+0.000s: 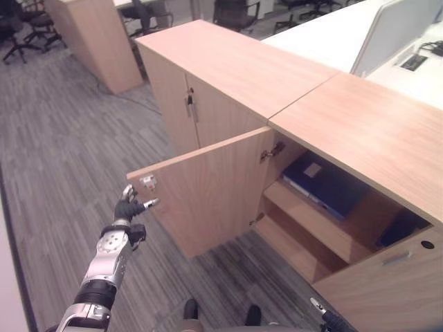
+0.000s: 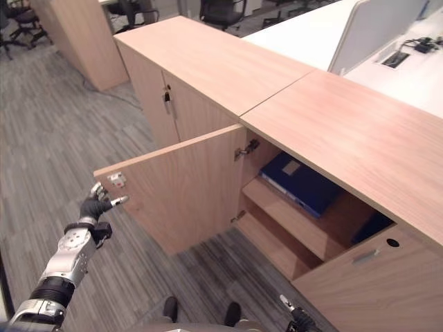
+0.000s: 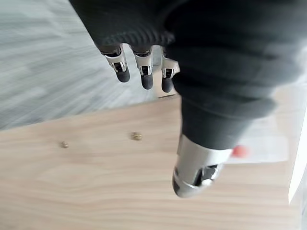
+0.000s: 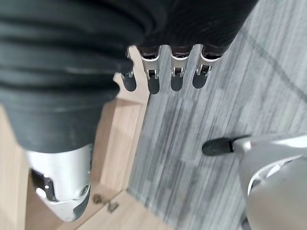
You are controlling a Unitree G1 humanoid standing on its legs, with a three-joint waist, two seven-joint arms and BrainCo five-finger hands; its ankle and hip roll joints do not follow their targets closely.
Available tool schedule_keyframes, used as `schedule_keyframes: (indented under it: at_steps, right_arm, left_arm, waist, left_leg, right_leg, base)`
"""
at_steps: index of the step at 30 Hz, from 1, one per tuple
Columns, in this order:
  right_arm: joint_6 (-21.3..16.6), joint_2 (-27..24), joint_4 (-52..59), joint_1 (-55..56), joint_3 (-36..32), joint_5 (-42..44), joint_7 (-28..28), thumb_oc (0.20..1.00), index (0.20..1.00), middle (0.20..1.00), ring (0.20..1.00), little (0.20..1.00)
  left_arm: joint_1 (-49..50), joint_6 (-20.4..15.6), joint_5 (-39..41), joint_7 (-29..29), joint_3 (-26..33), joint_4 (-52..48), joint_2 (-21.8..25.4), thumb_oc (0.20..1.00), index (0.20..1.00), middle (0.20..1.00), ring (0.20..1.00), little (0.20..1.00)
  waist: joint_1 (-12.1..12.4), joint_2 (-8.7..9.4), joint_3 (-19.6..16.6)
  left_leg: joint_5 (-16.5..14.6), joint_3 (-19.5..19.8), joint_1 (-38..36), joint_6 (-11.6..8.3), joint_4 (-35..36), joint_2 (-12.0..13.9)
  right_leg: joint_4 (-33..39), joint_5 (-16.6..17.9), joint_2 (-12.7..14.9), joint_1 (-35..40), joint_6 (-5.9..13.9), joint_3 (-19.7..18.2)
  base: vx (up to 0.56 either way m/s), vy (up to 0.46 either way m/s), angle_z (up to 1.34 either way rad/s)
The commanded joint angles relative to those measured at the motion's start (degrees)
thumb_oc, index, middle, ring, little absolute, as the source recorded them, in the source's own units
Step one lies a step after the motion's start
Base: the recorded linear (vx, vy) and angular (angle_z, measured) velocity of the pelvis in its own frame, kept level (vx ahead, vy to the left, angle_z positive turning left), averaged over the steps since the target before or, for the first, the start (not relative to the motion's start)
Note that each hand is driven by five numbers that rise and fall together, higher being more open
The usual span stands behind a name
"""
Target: Put the empty folder in the office cabinet
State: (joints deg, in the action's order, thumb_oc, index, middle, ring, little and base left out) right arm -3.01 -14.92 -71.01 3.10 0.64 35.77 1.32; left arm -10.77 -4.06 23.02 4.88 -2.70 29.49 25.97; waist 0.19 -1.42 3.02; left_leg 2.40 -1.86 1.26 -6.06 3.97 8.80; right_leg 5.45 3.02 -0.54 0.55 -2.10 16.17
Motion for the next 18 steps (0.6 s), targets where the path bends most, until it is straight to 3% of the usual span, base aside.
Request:
schedule_keyframes:
  at_steps: [1, 18]
  right_arm:
    - [0.3, 0.5, -0.7, 0.2, 0.2, -1.8, 0.4, 1.000, 1.000, 1.000, 1.000, 1.000]
    - [1.4, 1.4, 0.6, 1.6, 0.5, -3.4, 2.1, 1.000, 1.000, 1.000, 1.000, 1.000]
  left_arm:
    - [-3.1, -2.5, -3.2, -1.1, 0.7, -1.8, 2.5, 1.000, 1.000, 1.000, 1.000, 1.000]
    - [-4.2, -1.9, -4.6, -1.9, -1.1, -1.4, 2.5, 1.000, 1.000, 1.000, 1.000, 1.000]
  waist:
    - [-0.5, 1.46, -3.2]
    - [-1.8, 1.44, -5.4]
  left_leg:
    - [2.0, -1.2, 1.0, 0.52, 0.1, -2.0]
    - [-1.3, -3.6, -1.9, 2.90, 1.0, -5.1]
  right_leg:
    - [-0.5, -6.8, 3.5, 3.7, 6.53, 0.1]
    - [-0.5, -4.8, 6.0, 3.2, 8.80, -2.3]
  base:
    - [0.05, 0.139, -0.29]
    - [0.02, 0.073, -0.07]
